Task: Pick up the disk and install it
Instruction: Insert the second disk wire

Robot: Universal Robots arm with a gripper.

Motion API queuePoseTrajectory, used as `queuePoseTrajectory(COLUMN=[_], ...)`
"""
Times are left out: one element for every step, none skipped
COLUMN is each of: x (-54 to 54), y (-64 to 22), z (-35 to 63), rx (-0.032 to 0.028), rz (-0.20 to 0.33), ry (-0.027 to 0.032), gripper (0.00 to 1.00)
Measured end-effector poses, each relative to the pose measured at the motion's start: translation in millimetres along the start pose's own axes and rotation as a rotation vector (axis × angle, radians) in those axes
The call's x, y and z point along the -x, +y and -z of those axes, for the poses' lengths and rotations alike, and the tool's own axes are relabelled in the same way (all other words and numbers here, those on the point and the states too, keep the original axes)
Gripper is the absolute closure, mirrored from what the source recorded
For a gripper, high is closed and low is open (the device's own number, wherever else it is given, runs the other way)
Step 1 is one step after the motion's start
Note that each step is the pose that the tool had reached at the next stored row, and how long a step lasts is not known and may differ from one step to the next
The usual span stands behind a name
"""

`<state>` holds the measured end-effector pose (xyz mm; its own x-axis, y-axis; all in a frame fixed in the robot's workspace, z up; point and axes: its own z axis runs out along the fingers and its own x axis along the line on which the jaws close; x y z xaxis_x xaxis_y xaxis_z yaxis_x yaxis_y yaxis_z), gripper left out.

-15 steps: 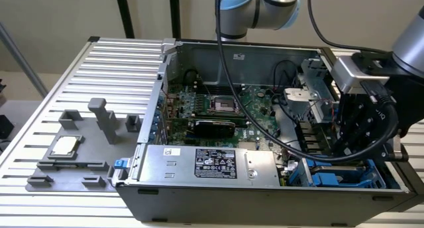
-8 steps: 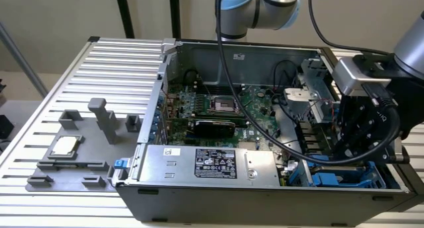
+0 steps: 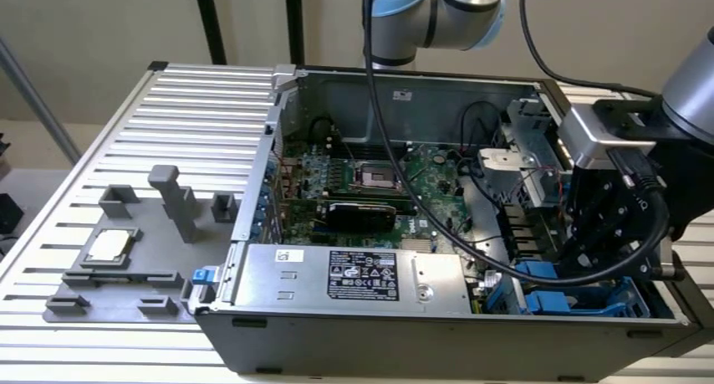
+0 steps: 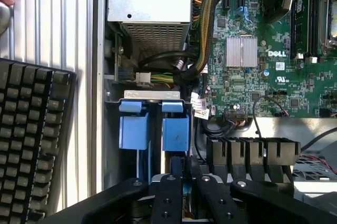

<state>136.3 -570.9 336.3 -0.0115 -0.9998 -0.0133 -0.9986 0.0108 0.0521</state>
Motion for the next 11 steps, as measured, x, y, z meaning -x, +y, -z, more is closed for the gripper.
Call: queuePoseTrajectory(x=[-0.5, -0.9, -1.2, -1.3, -1.4, -1.6, -1.7, -1.8, -1.8, -1.9, -2.0], y=[-0.1, -0.2, -0.2, -0.3, -0.4, -0.4, -0.4, -0.3, -0.2, -0.1, 0.3], z=[-0.7, -1.3, -1.9, -2.5, -2.9, -3.8, -2.8, -1.5, -0.1, 1.4, 3.1], rx=[0.0001, 0.0001, 0.0000, 0.0000, -0.0001, 0.0000, 0.0002, 0.0004, 0.0005, 0.0005, 0.0006], rz=[0.000, 0.000, 0.000, 0.001, 0.001, 0.001, 0.001, 0.001, 0.001, 0.001, 0.001], ry=[-0.0019, -0.0038, -0.0057, -0.0084, -0.0105, -0.0134, -0.0130, -0.0138, -0.0153, -0.0167, -0.0182], gripper=[0.84, 0.84, 0.84, 0.84, 0.82, 0.82, 0.75, 0.75, 0.75, 0.75, 0.75])
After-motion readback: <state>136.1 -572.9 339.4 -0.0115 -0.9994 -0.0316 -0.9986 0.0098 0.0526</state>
